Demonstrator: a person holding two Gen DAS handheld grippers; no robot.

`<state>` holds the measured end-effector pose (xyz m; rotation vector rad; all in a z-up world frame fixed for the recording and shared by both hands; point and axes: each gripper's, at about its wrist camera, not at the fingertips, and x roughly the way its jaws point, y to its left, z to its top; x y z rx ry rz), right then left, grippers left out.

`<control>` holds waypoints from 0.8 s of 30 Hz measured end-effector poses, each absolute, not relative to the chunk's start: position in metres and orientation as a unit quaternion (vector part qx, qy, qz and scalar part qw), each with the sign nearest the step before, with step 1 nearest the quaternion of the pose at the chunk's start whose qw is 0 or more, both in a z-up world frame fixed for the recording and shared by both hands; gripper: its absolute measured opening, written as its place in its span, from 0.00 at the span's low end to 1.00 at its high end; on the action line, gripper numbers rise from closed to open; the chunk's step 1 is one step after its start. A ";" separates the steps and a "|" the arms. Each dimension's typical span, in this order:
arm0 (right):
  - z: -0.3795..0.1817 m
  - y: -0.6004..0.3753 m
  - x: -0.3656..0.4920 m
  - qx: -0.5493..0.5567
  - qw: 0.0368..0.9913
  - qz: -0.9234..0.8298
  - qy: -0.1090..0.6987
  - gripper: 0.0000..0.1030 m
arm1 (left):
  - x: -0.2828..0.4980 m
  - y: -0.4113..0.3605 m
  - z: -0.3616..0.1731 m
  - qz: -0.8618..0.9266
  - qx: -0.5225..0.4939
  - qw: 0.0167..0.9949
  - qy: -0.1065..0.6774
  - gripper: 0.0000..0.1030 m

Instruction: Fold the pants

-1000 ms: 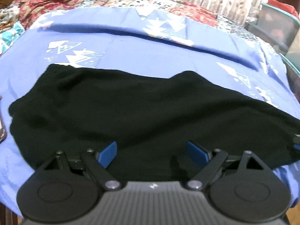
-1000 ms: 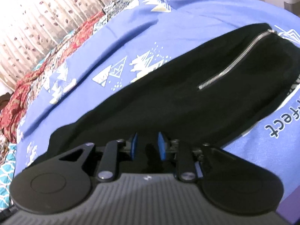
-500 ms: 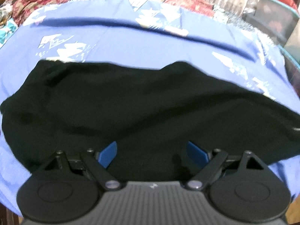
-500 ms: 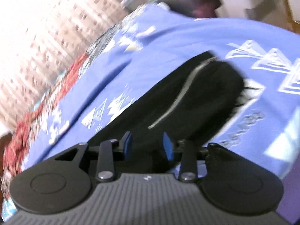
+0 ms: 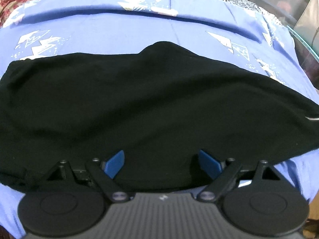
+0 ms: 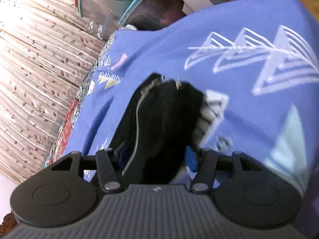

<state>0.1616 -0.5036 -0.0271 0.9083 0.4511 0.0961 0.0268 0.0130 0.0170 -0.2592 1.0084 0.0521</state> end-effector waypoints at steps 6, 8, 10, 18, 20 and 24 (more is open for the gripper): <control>0.014 -0.498 0.183 0.405 0.889 0.084 0.197 0.13 | 0.031 0.012 0.018 0.035 -0.123 0.865 0.485 0.82; 0.042 -0.490 0.170 0.365 0.912 0.116 0.146 0.12 | 0.032 0.011 0.017 0.037 -0.120 0.865 0.486 0.82; 0.046 -0.490 0.169 0.345 0.922 0.109 0.137 0.12 | 0.033 0.011 0.015 0.039 -0.119 0.865 0.487 0.82; 0.002 -0.496 0.189 0.375 0.892 -0.005 0.253 0.12 | 0.031 0.011 0.018 0.032 -0.127 0.866 0.483 0.82; 0.023 -0.481 0.179 0.330 0.913 0.007 0.239 0.12 | 0.031 0.013 0.024 0.022 -0.139 0.869 0.474 0.82; 0.067 -0.416 0.158 0.198 0.953 0.080 0.214 0.12 | 0.040 0.012 0.037 0.000 -0.162 0.877 0.452 0.78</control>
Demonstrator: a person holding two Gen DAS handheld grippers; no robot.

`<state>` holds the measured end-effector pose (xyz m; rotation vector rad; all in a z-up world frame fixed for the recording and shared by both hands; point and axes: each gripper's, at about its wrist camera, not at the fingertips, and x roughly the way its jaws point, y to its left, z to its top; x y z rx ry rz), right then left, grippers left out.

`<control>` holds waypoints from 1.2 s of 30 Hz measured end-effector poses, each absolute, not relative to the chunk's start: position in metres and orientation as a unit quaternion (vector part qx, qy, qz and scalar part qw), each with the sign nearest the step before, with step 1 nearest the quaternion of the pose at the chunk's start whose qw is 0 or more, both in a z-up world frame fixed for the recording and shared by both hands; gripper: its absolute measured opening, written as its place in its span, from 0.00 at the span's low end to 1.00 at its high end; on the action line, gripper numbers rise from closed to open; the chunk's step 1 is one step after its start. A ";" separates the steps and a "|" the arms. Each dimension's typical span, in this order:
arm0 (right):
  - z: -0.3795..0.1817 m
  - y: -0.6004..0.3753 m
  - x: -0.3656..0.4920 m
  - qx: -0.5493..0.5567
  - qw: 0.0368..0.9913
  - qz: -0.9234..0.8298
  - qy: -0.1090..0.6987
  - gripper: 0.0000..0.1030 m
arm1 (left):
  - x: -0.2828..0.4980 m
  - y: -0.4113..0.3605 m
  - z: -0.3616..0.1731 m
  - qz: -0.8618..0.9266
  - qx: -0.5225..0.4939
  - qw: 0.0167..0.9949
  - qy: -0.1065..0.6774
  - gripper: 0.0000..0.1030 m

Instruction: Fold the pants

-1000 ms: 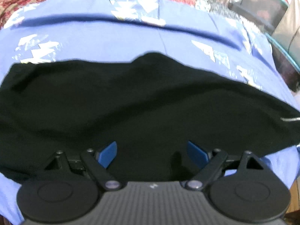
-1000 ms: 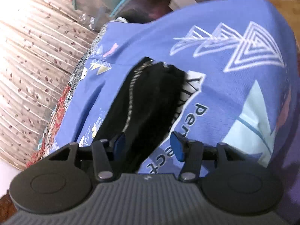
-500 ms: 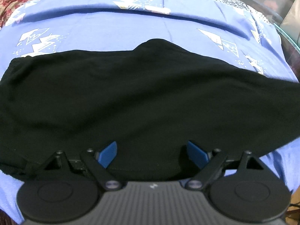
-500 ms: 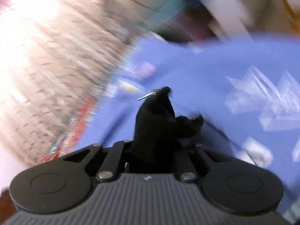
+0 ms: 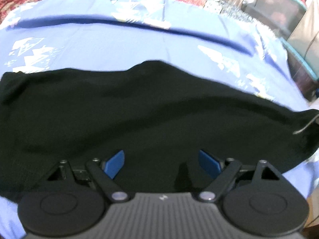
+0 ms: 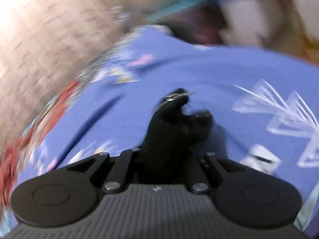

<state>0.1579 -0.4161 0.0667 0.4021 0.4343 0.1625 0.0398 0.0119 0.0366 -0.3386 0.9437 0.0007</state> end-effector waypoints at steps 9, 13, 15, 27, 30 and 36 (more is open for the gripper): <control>0.024 -0.213 0.116 -0.186 0.923 0.239 0.239 0.16 | 0.055 0.016 0.037 -0.039 -0.228 0.861 0.452 0.76; -0.014 -0.186 0.104 -0.331 0.885 0.240 0.223 0.35 | 0.059 0.012 0.037 -0.044 -0.227 0.858 0.458 0.76; -0.007 -0.194 0.095 -0.345 0.884 0.237 0.209 0.71 | 0.067 0.006 0.040 -0.053 -0.219 0.860 0.458 0.76; 0.027 -0.262 0.094 -0.123 0.920 0.283 0.243 0.27 | 0.121 -0.090 0.030 -0.102 -0.145 0.851 0.493 0.66; 0.008 -0.268 0.115 -0.059 0.921 0.251 0.293 0.23 | 0.123 -0.100 0.018 -0.080 -0.120 0.856 0.496 0.69; -0.001 -0.262 0.114 -0.035 0.917 0.223 0.330 0.25 | 0.106 -0.096 0.033 -0.089 -0.109 0.864 0.484 0.68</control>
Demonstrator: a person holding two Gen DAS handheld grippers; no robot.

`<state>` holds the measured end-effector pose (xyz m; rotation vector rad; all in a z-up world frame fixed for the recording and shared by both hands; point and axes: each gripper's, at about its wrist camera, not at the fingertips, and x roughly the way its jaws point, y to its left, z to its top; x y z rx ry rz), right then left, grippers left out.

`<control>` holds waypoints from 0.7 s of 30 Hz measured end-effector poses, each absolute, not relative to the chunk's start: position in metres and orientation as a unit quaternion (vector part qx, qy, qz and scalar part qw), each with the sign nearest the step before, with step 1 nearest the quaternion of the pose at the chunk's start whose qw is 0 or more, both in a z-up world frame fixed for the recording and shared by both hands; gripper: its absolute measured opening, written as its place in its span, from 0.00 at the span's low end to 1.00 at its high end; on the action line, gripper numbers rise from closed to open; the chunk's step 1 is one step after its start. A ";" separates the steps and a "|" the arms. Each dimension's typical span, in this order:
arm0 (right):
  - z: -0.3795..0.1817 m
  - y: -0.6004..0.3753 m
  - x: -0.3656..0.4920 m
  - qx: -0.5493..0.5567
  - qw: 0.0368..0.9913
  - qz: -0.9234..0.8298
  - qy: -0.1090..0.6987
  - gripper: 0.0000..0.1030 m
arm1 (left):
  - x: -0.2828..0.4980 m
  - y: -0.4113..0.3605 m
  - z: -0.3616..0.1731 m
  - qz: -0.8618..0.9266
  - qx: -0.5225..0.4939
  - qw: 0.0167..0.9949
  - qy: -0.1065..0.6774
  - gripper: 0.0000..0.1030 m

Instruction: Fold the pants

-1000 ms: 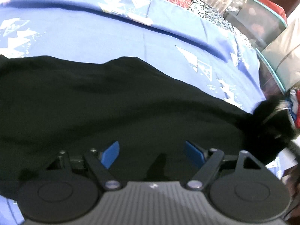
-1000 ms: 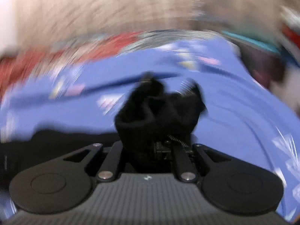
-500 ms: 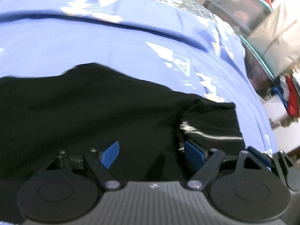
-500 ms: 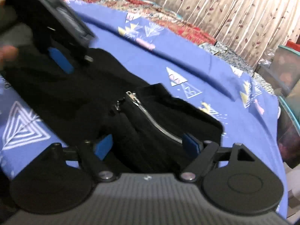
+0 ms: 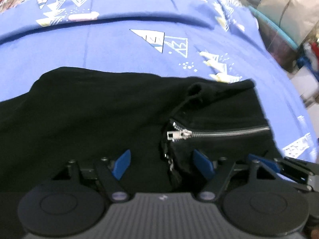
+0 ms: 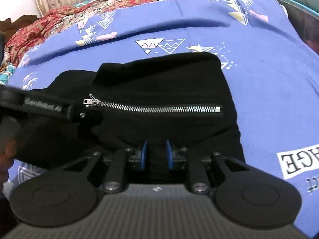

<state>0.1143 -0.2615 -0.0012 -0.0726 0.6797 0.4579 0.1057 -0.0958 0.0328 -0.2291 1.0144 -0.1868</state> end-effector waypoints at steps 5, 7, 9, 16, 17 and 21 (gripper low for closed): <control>0.027 -0.258 0.078 0.010 0.924 0.254 0.285 0.25 | 0.053 -0.048 0.063 -0.118 -0.148 0.884 0.428 0.70; 0.028 -0.248 0.073 0.025 0.919 0.271 0.286 0.25 | 0.022 -0.019 0.068 -0.114 -0.160 0.890 0.411 0.71; 0.027 -0.228 0.069 0.034 0.908 0.293 0.296 0.25 | -0.009 0.014 0.069 -0.090 -0.177 0.894 0.401 0.77; 0.010 -0.118 0.066 0.030 0.852 0.380 0.358 0.25 | -0.101 0.146 0.057 0.080 -0.298 0.885 0.349 0.90; 0.009 -0.099 0.067 0.031 0.842 0.392 0.369 0.23 | -0.107 0.163 0.054 0.100 -0.315 0.879 0.343 0.91; 0.013 -0.026 0.079 0.024 0.813 0.425 0.396 0.18 | -0.113 0.217 0.034 0.148 -0.379 0.852 0.330 0.95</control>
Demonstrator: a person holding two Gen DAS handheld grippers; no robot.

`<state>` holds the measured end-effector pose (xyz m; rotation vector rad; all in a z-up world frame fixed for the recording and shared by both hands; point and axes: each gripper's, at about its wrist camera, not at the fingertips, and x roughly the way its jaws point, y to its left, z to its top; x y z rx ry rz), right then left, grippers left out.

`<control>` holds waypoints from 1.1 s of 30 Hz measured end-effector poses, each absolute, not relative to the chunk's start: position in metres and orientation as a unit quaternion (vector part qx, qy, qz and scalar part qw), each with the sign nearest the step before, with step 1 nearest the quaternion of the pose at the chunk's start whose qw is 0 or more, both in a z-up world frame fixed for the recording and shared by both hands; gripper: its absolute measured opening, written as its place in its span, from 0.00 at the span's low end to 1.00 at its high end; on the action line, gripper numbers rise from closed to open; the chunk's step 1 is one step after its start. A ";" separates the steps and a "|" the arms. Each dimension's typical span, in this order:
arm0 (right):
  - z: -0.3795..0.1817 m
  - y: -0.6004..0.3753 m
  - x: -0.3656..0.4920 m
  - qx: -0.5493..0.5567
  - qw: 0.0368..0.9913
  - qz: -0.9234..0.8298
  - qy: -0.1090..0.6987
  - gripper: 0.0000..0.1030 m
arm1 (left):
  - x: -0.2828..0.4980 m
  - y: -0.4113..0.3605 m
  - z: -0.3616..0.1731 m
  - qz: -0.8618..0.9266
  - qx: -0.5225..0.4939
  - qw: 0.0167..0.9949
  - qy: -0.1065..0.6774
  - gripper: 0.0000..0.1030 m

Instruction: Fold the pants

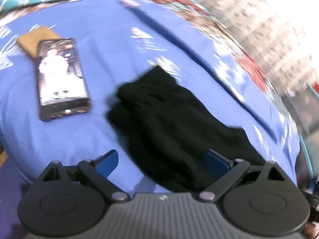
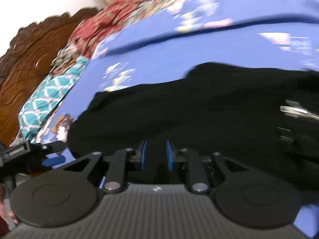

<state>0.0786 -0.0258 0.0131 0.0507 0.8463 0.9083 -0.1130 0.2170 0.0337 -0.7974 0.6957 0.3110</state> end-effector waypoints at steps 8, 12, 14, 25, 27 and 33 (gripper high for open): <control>0.000 0.064 0.094 0.057 0.760 0.441 0.473 0.14 | -0.074 0.246 0.006 0.143 -0.436 0.830 0.316 0.97; -0.042 0.081 0.103 0.056 0.725 0.401 0.557 0.10 | -0.065 0.239 -0.005 0.157 -0.405 0.835 0.338 0.36; -0.048 0.074 0.104 0.086 0.722 0.396 0.560 0.08 | -0.067 0.238 -0.007 0.165 -0.404 0.834 0.338 0.28; 0.017 -0.058 0.130 0.227 0.759 0.391 0.468 0.15 | -0.048 0.079 0.062 0.084 -0.005 0.963 0.257 0.24; 0.027 -0.092 0.132 0.234 0.780 0.371 0.446 0.17 | -0.037 0.040 0.055 0.045 0.072 0.960 0.267 0.26; 0.011 -0.163 0.130 0.275 0.794 0.308 0.446 0.56 | -0.015 -0.033 0.012 -0.022 0.209 0.918 0.338 0.36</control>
